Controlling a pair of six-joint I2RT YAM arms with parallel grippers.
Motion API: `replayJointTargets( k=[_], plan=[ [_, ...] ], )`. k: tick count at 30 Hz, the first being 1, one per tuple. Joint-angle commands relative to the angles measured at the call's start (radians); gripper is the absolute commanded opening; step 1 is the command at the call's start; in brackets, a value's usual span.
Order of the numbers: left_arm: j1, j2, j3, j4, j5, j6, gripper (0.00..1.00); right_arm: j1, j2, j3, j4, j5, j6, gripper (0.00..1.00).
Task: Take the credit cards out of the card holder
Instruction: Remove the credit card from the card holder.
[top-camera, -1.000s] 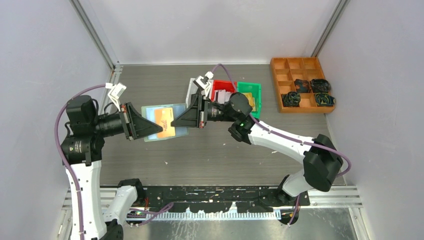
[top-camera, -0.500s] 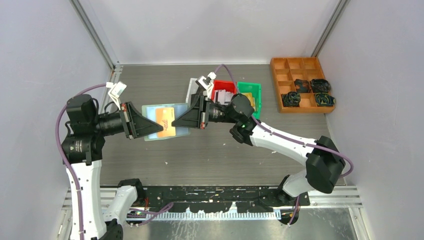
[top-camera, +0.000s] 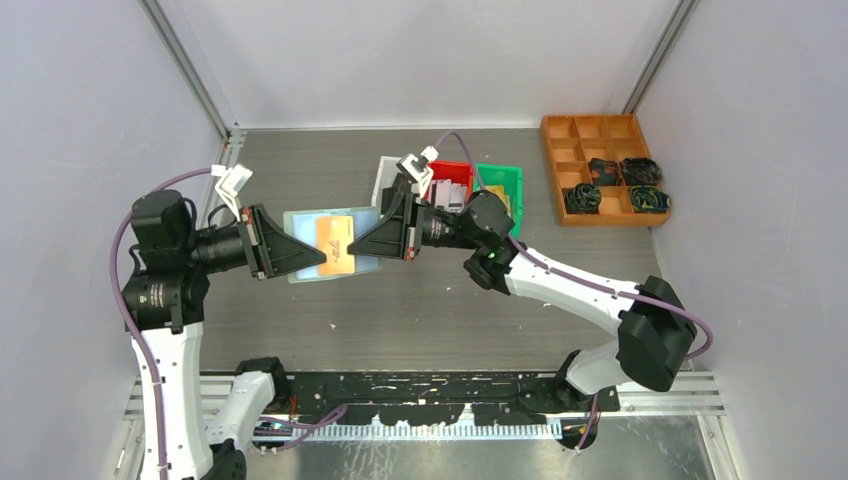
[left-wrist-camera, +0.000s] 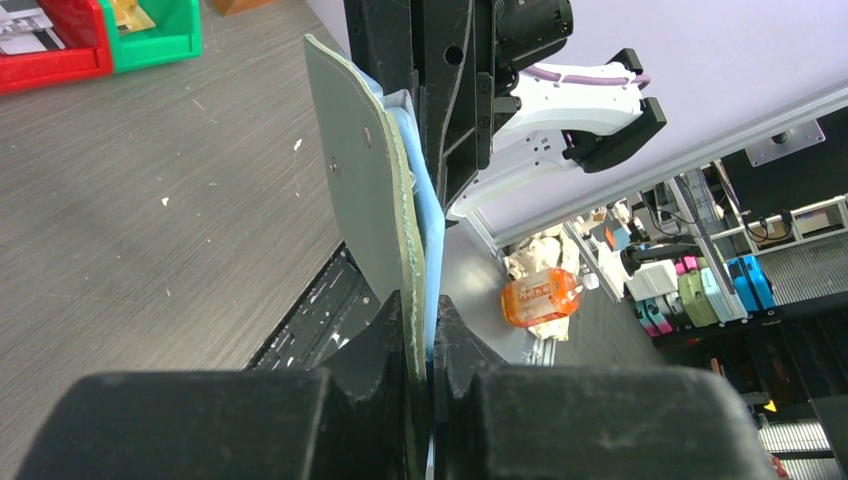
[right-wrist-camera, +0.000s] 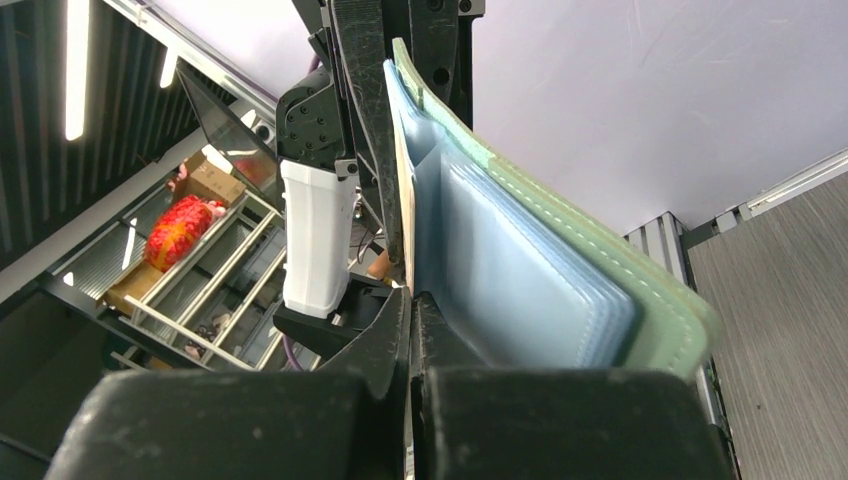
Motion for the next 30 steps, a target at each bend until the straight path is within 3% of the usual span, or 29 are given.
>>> replayJointTargets(
  k=[1,7,10,15,17,21,26,30],
  plan=[
    [0.005,-0.025,0.030,0.106,0.043,-0.008,0.05,-0.023,-0.056,-0.018,-0.003,-0.051,-0.014,0.01],
    [0.006,-0.022,0.036,0.105,0.044,-0.010,0.06,-0.030,-0.061,-0.007,0.002,-0.064,-0.002,0.01],
    [0.006,-0.022,0.039,0.109,0.039,-0.008,0.00,-0.029,-0.051,-0.003,0.035,-0.071,0.027,0.03],
    [0.005,-0.028,0.037,0.108,0.017,0.001,0.00,-0.021,-0.001,-0.012,0.217,-0.063,0.165,0.32],
    [0.005,-0.034,0.034,0.109,0.015,0.009,0.00,-0.020,0.035,-0.007,0.315,-0.051,0.235,0.36],
    [0.005,-0.041,0.042,0.087,0.014,0.039,0.00,-0.020,0.097,0.037,0.446,-0.037,0.342,0.31],
    [0.006,-0.037,0.063,0.034,0.014,0.088,0.00,-0.020,0.119,0.064,0.481,-0.044,0.375,0.14],
    [0.005,-0.035,0.068,0.021,0.015,0.101,0.00,-0.025,0.100,0.035,0.485,-0.042,0.372,0.10]
  ],
)
